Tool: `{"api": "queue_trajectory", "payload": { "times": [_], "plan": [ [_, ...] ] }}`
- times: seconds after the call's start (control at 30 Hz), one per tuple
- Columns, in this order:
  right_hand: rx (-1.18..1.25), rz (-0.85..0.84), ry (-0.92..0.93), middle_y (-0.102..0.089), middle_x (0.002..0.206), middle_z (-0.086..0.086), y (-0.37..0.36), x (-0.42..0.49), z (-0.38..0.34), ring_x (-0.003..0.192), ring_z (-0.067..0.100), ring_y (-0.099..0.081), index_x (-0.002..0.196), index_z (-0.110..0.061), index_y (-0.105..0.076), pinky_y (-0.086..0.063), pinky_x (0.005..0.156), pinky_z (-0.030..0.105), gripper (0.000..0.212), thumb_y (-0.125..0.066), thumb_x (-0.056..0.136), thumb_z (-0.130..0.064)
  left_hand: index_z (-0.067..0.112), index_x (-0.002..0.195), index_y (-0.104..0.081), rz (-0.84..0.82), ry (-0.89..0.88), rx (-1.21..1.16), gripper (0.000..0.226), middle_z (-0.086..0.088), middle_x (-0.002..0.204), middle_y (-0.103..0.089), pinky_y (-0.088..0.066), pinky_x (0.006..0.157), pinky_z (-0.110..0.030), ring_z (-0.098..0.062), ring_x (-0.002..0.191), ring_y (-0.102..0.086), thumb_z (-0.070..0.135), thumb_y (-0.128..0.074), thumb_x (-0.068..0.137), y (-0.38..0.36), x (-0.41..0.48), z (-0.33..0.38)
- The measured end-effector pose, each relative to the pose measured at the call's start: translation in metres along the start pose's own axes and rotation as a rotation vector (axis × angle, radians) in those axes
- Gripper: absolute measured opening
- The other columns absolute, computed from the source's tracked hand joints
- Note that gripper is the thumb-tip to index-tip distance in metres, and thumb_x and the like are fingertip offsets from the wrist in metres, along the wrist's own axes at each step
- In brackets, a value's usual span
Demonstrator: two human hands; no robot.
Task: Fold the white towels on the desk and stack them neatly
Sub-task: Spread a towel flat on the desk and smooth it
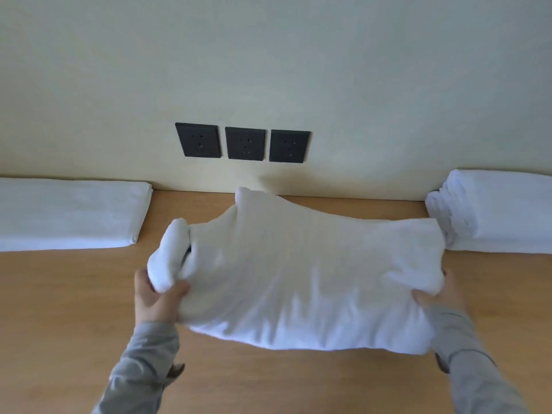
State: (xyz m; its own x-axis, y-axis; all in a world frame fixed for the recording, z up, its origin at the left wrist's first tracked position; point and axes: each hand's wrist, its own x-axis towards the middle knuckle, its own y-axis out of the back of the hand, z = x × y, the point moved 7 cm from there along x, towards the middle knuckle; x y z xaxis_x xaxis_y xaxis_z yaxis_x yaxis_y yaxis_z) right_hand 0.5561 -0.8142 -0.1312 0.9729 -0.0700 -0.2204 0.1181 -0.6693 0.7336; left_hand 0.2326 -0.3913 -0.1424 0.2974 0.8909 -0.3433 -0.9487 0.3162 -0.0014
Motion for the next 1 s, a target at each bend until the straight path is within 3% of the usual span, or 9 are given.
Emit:
{"api": "queue_trajectory", "payload": {
  "times": [0.13,0.23,0.33,0.47,0.6,0.7,0.83,0.93,1.0],
  "plan": [
    [-0.335,-0.037,-0.099,-0.051,0.126,0.02,0.008,0.003,0.034,0.11,0.041,-0.051,0.138,-0.016,-0.034,-0.044,0.09,0.051,0.067,-0.067,0.079,-0.017,0.011,0.093,-0.052,0.176,0.306,-0.026,0.057,-0.014,0.092,-0.054,-0.045,0.072,-0.043,-0.028,0.082,-0.051,0.01,-0.062,0.037,0.046,-0.026,-0.086],
    [-0.626,-0.084,-0.228,-0.01,0.154,0.014,-0.018,-0.01,0.042,0.141,0.033,-0.01,0.149,-0.027,0.002,-0.018,0.111,0.054,0.095,-0.065,0.082,-0.036,0.0,0.086,-0.052,0.19,0.506,-0.128,0.045,-0.013,0.081,-0.056,-0.05,0.054,-0.032,-0.028,0.079,-0.052,-0.003,-0.068,0.044,0.055,-0.042,-0.132],
    [-0.868,-0.081,0.017,0.009,0.157,0.003,-0.073,-0.033,-0.001,0.144,0.025,0.01,0.147,-0.029,0.014,-0.009,0.114,0.05,0.085,-0.048,0.091,-0.045,0.006,0.091,-0.061,0.174,0.54,-0.205,0.026,-0.009,0.076,-0.062,-0.05,0.052,-0.03,-0.027,0.069,-0.058,0.006,-0.074,0.069,0.066,-0.032,-0.135],
    [-0.778,-0.286,0.435,-0.007,0.157,-0.004,-0.171,-0.101,-0.084,0.145,0.017,0.0,0.148,-0.028,-0.009,-0.01,0.115,0.041,0.063,-0.041,0.094,-0.038,0.017,0.1,-0.066,0.04,0.509,-0.293,0.036,-0.006,0.092,-0.07,-0.053,0.075,-0.04,-0.026,0.086,-0.065,0.039,-0.073,0.073,0.071,0.004,-0.108],
    [-0.512,-0.462,0.765,-0.031,0.148,-0.002,-0.242,-0.17,-0.16,0.139,0.015,-0.022,0.141,-0.022,-0.032,-0.019,0.11,0.029,0.05,-0.044,0.093,-0.03,0.006,0.093,-0.063,0.039,0.483,0.058,0.045,-0.009,0.075,-0.064,-0.047,0.066,-0.031,-0.025,0.07,-0.06,0.017,-0.084,0.055,0.067,0.034,-0.073],
    [-0.373,-0.502,0.826,-0.04,0.141,-0.004,-0.27,-0.187,-0.211,0.133,0.016,-0.03,0.137,-0.02,-0.039,-0.024,0.103,0.028,0.045,-0.047,0.093,-0.026,0.016,0.079,-0.07,-0.051,0.274,0.055,0.031,-0.006,0.068,-0.068,-0.049,0.058,-0.026,-0.023,0.067,-0.062,0.015,-0.067,0.049,0.05,0.028,-0.035],
    [-0.366,-0.491,0.761,-0.038,0.14,-0.005,-0.292,-0.175,-0.256,0.129,0.017,-0.031,0.135,-0.025,-0.038,-0.026,0.092,0.036,0.044,-0.045,0.093,-0.036,0.015,0.082,-0.067,-0.08,-0.005,-0.175,0.021,-0.001,0.081,-0.07,-0.052,0.061,-0.024,-0.013,0.072,-0.065,0.015,-0.069,0.061,0.073,0.003,-0.017],
    [-0.383,-0.429,0.749,-0.032,0.146,-0.004,-0.299,-0.168,-0.255,0.132,0.018,-0.028,0.141,-0.024,-0.031,-0.03,0.098,0.039,0.053,-0.047,0.093,-0.039,0.018,0.082,-0.065,0.148,0.174,-0.39,0.014,-0.001,0.075,-0.068,-0.051,0.055,-0.025,-0.017,0.067,-0.063,0.012,-0.068,0.069,0.117,-0.016,-0.068],
    [-0.538,-0.525,0.715,-0.021,0.152,-0.004,-0.315,-0.168,-0.232,0.138,0.018,-0.02,0.146,-0.025,-0.02,-0.03,0.102,0.041,0.061,-0.045,0.093,-0.041,0.017,0.081,-0.062,0.324,0.342,-0.378,0.011,-0.009,0.076,-0.064,-0.049,0.062,-0.031,-0.026,0.075,-0.059,0.008,-0.065,0.077,0.139,-0.027,-0.104]
  ]
}}
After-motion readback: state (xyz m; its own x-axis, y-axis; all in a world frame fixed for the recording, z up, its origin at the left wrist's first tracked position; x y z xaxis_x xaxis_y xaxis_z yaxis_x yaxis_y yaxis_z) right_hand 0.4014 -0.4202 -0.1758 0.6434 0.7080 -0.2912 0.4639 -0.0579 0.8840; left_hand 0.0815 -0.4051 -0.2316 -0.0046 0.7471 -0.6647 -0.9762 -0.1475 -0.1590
